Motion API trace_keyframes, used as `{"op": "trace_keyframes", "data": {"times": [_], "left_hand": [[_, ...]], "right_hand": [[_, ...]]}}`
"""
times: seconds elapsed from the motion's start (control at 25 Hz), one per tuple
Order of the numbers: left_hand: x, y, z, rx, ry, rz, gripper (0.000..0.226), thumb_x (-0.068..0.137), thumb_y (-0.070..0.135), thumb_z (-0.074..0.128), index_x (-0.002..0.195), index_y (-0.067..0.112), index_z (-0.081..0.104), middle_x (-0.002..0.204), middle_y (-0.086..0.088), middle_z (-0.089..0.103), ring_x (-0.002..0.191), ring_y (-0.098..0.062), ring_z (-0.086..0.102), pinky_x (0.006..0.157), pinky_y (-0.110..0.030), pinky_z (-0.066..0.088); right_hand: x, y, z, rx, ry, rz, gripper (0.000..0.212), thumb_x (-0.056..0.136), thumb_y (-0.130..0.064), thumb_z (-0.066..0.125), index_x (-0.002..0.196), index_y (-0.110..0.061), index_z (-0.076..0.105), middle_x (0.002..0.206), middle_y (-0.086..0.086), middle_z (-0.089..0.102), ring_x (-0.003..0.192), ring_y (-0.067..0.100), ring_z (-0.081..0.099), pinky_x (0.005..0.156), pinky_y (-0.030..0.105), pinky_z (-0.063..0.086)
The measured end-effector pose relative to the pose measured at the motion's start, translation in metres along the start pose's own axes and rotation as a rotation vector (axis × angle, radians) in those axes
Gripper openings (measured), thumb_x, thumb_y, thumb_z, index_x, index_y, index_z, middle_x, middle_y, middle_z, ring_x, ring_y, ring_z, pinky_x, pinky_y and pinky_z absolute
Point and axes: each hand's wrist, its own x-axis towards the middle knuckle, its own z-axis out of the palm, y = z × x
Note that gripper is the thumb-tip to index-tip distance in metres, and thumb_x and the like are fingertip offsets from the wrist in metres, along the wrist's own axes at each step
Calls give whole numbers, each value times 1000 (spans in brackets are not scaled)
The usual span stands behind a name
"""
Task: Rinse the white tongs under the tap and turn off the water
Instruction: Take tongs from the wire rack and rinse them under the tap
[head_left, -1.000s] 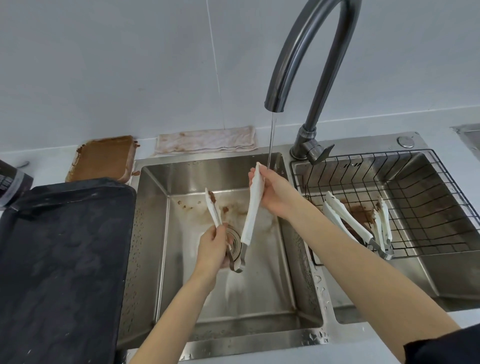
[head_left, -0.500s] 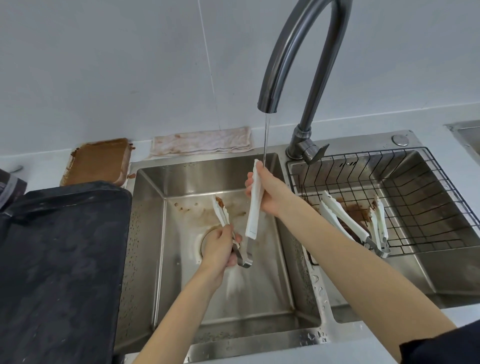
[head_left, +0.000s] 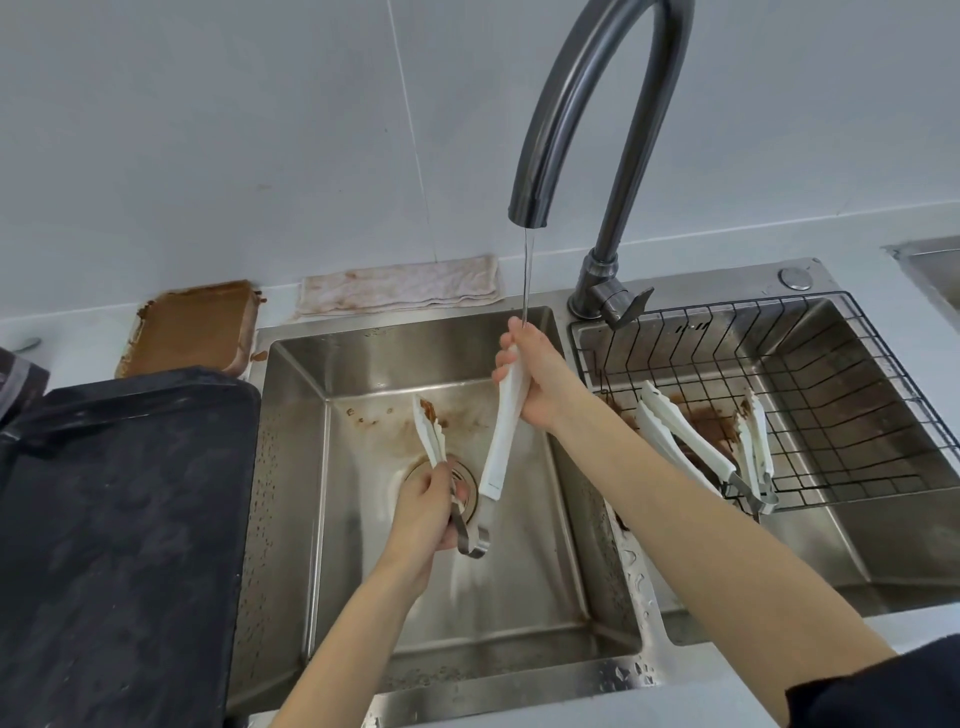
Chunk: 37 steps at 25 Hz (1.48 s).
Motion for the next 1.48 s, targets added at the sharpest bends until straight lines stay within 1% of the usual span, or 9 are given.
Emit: {"op": "trace_keyframes", "data": {"times": [0.2, 0.36, 0.6, 0.76, 0.88, 1.0, 1.16, 1.32, 1.48], "left_hand": [[4, -1, -3, 152, 150, 132, 35, 98, 23, 33, 68, 12, 46, 61, 0, 47, 47, -15, 39, 37, -16, 33], [4, 3, -3, 205, 250, 314, 18, 97, 25, 36, 88, 20, 52, 66, 3, 50, 57, -13, 44, 61, -29, 39], [-4, 13, -4, 249, 281, 466, 29, 93, 22, 50, 122, 20, 46, 70, 1, 51, 57, -13, 51, 54, -9, 41], [-12, 14, -3, 307, 240, 548, 25, 90, 22, 55, 107, 33, 41, 70, 11, 56, 65, -32, 63, 53, -18, 44], [-15, 10, 3, 353, 176, 603, 24, 90, 23, 56, 102, 35, 39, 74, -7, 66, 53, -27, 57, 53, -32, 46], [-14, 11, 9, 384, 172, 625, 20, 90, 26, 55, 98, 36, 40, 72, -19, 64, 47, -23, 50, 53, -45, 47], [-9, 11, 10, 366, 164, 611, 15, 90, 24, 53, 99, 34, 46, 70, -17, 64, 46, -24, 48, 52, -46, 48], [-5, 3, 6, 295, 153, 544, 9, 93, 25, 49, 102, 25, 47, 61, -15, 54, 42, -14, 44, 44, -35, 44], [-3, -2, 0, 166, 111, 412, 15, 96, 21, 42, 109, 19, 49, 55, -2, 48, 33, -5, 37, 36, -16, 34]], "right_hand": [[0, -3, 3, 49, 125, 86, 44, 98, -42, 33, 75, -14, 55, 36, -5, 50, 26, 5, 44, 33, 11, 39], [-10, 0, 0, -18, 44, 40, 31, 99, -33, 37, 88, -13, 58, 71, 0, 59, 55, 8, 58, 50, 18, 51], [-13, 7, -9, -118, -72, -74, 15, 99, -18, 40, 111, -14, 48, 101, 2, 59, 91, 16, 60, 76, 27, 51], [-14, 15, -3, -365, 45, -252, 17, 102, -15, 30, 108, -9, 45, 92, 4, 59, 79, 18, 63, 68, 26, 57], [-7, 13, 2, -575, 280, -419, 17, 100, -13, 29, 100, -7, 45, 74, 6, 56, 54, 15, 58, 46, 20, 55], [-2, 4, 8, -578, 361, -357, 26, 99, -23, 33, 80, -12, 48, 62, 6, 52, 45, 15, 51, 44, 24, 51], [-3, -1, 11, -506, 288, -229, 38, 98, -38, 31, 72, -14, 46, 54, 2, 43, 38, 12, 38, 38, 21, 36], [-7, 6, 7, -641, 142, -368, 13, 98, -7, 28, 102, -10, 40, 79, 3, 57, 49, 9, 42, 44, 20, 39], [-14, 4, 4, -704, 66, -431, 48, 89, 13, 34, 128, -14, 37, 108, -1, 54, 67, 6, 50, 52, 16, 45]]}}
